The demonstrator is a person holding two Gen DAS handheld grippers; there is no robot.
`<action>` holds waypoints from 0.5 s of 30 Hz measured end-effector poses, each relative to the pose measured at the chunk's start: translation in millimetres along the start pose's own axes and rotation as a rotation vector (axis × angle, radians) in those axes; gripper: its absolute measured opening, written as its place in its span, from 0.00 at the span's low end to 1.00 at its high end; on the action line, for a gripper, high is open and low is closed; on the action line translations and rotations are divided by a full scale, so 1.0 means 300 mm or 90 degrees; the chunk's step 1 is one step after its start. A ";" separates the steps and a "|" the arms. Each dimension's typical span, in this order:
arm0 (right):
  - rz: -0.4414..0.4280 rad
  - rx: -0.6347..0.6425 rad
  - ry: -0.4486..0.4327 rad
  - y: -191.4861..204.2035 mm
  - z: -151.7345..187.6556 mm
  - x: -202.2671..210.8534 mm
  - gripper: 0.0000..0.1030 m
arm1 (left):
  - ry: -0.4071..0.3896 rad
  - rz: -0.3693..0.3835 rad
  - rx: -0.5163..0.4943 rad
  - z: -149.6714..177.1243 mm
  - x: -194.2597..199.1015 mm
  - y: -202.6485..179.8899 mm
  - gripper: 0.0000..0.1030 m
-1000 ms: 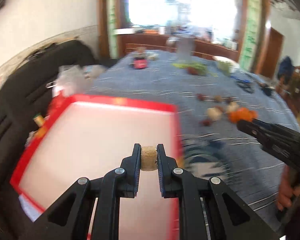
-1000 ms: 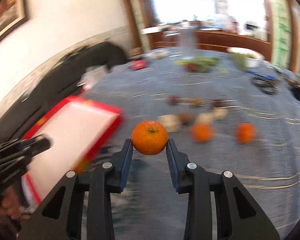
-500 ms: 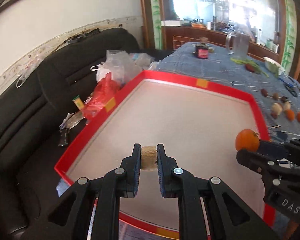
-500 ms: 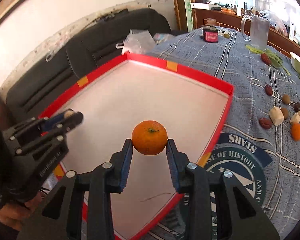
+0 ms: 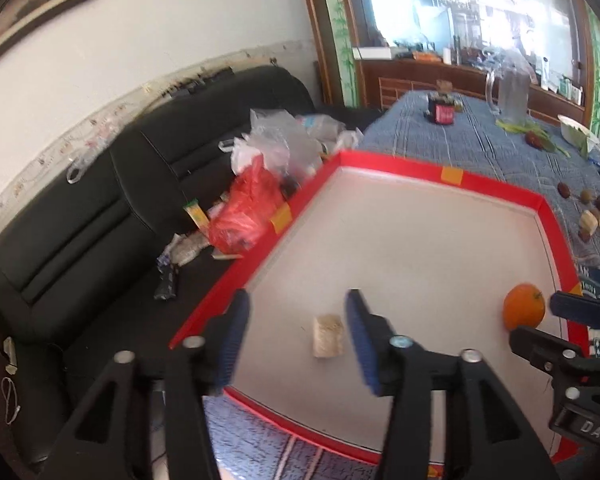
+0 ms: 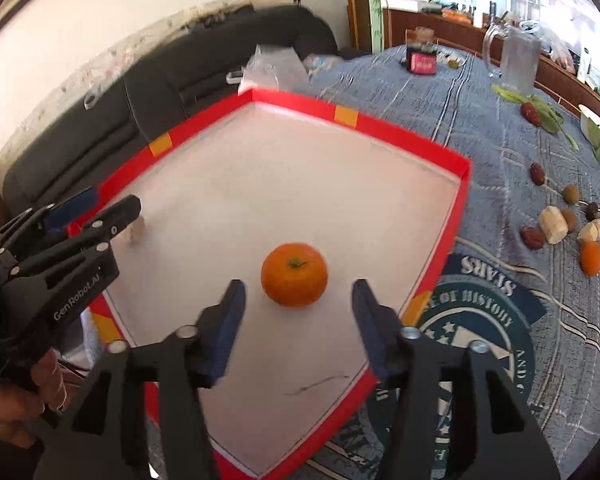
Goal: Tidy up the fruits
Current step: 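Carry the orange and cube into the red-rimmed tray and open both tools, then move both open tools back over the fruits on the tablecloth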
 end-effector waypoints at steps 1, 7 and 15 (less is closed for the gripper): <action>0.000 -0.005 -0.018 -0.010 0.000 0.024 0.60 | -0.010 -0.005 0.001 -0.008 0.016 0.004 0.52; -0.001 -0.030 -0.076 -0.062 0.015 0.134 0.62 | -0.076 -0.022 0.013 -0.078 0.139 0.025 0.57; -0.006 -0.071 -0.120 -0.159 0.042 0.252 0.63 | -0.152 -0.035 0.011 -0.157 0.284 -0.002 0.63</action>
Point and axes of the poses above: each gripper's, at about its wrist camera, not at the fingertips, and x roughly against the way its jaws point, y to its left, z to its underside, the point moved 1 cm from there along -x, roughly the way its jaws point, and after that the axes turned 5 degrees about y, right-handed, at the moved point
